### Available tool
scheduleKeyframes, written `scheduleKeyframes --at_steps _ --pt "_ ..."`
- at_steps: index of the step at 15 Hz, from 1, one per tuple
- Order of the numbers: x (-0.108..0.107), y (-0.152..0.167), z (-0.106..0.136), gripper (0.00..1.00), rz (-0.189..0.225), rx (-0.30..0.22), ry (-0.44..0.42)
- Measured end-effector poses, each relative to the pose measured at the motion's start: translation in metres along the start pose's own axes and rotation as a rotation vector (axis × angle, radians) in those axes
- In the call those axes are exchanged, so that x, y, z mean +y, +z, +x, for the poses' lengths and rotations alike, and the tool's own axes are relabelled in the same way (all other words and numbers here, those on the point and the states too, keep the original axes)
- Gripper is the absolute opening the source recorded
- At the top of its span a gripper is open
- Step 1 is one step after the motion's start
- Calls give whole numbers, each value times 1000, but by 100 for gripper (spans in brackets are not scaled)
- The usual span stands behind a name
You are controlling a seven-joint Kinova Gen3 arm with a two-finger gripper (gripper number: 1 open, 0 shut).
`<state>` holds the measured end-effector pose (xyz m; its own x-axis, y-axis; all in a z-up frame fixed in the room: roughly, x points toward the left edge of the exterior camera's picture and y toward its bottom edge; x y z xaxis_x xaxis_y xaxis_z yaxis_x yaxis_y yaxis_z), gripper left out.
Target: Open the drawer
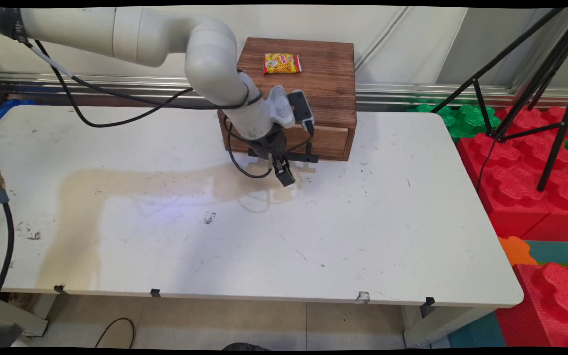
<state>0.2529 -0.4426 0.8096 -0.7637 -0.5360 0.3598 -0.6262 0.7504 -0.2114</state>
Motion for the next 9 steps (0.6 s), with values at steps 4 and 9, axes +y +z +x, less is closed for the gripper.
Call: scheduleKeyframes --at_steps 4,9 --pt "6 5 0 100 -3 -3 -3" --pt "16 3 -1 100 -9 -7 -8"
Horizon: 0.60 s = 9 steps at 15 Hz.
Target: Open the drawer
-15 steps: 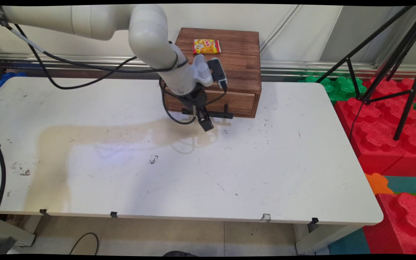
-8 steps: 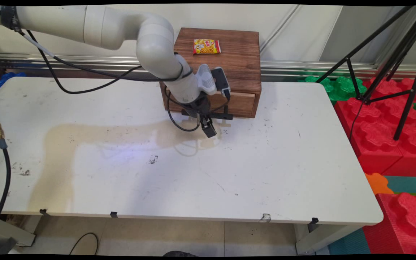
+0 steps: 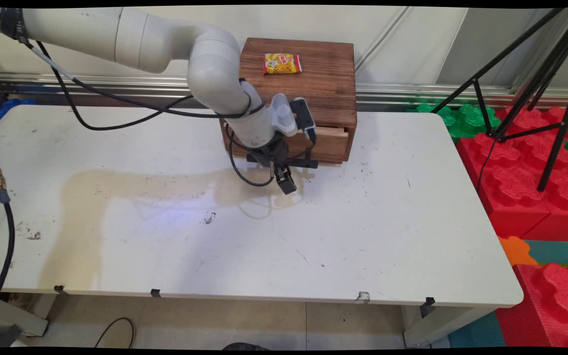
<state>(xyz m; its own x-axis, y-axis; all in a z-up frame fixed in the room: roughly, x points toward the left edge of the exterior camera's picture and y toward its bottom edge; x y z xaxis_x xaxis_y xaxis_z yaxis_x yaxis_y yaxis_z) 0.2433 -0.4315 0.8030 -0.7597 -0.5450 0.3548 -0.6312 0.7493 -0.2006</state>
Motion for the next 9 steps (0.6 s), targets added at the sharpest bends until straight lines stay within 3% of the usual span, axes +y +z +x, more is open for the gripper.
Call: scheduleKeyframes --at_steps 9 --pt "32 -12 -5 100 -45 -15 3"
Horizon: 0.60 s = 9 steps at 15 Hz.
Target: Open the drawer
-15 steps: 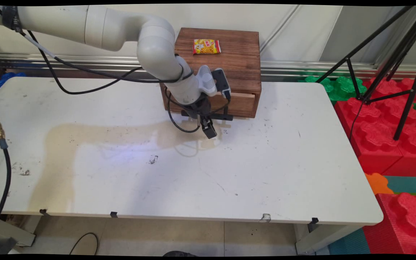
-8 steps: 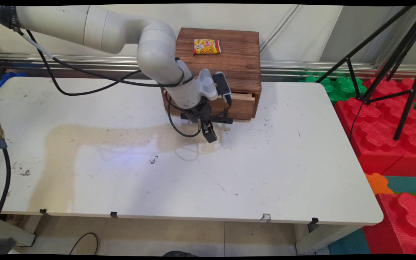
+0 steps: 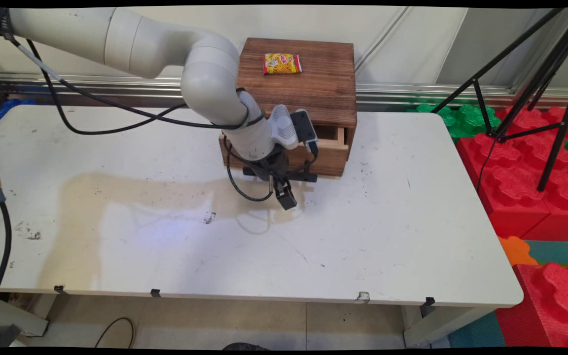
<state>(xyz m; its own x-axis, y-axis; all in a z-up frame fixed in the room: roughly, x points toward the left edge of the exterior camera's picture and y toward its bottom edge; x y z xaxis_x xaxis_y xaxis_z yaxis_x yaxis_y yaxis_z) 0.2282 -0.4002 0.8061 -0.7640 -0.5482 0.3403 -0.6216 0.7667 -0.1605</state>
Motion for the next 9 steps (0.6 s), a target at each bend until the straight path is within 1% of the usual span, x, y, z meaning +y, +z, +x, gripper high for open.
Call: scheduleKeyframes --at_steps 9 --pt "27 -12 -10 100 -27 -28 -15"
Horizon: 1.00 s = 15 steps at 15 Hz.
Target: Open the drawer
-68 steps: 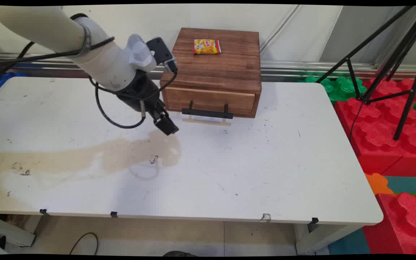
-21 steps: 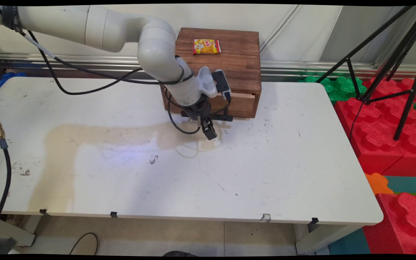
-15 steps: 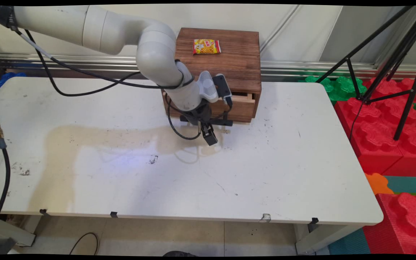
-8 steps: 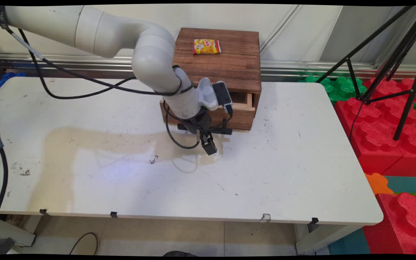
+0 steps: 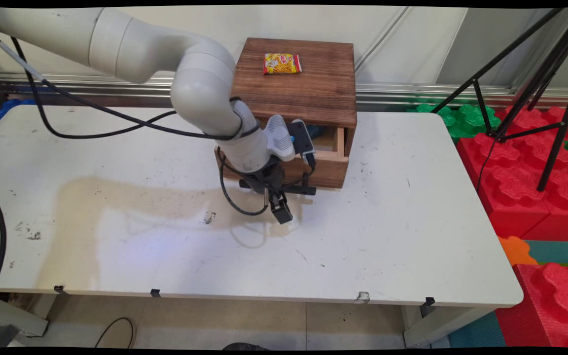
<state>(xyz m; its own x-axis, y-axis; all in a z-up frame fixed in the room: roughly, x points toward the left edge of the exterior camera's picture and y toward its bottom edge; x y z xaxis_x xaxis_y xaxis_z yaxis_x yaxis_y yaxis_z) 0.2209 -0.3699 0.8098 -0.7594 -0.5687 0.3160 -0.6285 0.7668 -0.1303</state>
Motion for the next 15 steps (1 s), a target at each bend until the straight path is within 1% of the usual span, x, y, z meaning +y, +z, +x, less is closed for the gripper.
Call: scheduleKeyframes --at_steps 8,15 --pt "24 -10 -9 100 -25 -15 4" --pt "45 -19 -18 100 -39 -33 -3"
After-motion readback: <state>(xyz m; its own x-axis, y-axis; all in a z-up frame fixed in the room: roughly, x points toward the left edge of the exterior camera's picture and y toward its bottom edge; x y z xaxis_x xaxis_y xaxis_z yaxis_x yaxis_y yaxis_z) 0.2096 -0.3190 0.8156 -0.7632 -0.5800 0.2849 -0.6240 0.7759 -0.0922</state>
